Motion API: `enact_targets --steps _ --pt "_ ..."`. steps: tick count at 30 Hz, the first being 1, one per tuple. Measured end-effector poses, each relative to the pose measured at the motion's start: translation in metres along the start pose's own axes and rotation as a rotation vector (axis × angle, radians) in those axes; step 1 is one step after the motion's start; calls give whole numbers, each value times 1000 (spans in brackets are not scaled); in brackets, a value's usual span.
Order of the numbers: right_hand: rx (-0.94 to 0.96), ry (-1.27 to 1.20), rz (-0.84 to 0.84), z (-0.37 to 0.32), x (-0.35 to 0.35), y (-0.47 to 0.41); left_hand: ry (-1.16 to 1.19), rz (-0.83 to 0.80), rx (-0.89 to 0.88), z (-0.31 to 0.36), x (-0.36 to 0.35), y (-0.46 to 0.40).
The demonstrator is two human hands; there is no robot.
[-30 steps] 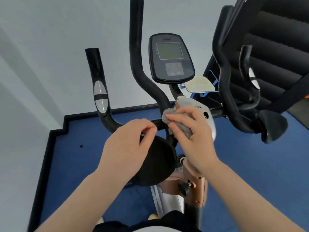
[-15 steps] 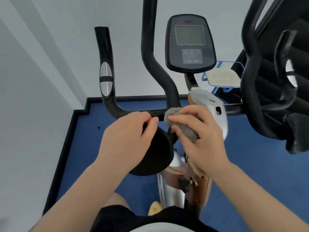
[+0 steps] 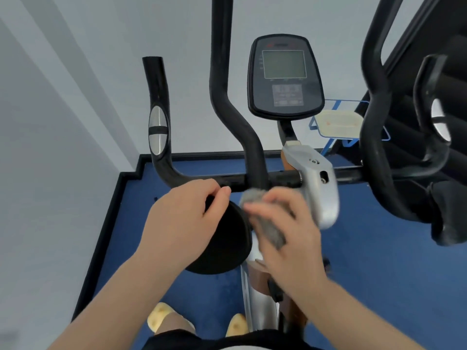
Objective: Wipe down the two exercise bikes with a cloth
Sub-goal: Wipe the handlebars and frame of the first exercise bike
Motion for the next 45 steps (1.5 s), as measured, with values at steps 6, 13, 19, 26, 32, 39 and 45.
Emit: enact_targets --steps 6,13,19,26,32,39,45 --pt "-184 -99 169 16 -1 -20 -9 -9 -5 1 0 -2" --pt "-201 -89 91 15 -4 -48 -10 -10 -30 4 0 -3" --pt "-159 21 84 -3 -5 -31 14 26 -36 2 4 3" --pt "-132 94 39 -2 -16 -74 228 -36 -32 -3 3 -4" --pt "-90 178 -12 1 -14 -95 310 -4 -136 3 10 -16" --pt "-35 208 -29 -8 -17 -87 287 88 -182 -17 36 -74" --pt "10 219 -51 -7 -34 -124 62 4 -601 -20 51 -151"
Point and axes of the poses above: each hand's wrist, its own y-axis away from the middle knuckle, its own x-axis out of the back of the hand, z = x × y, the point moved 3 cm from there along -y, towards the middle knuckle, and after that the axes turned 7 degrees about z, right-handed, at the moved point
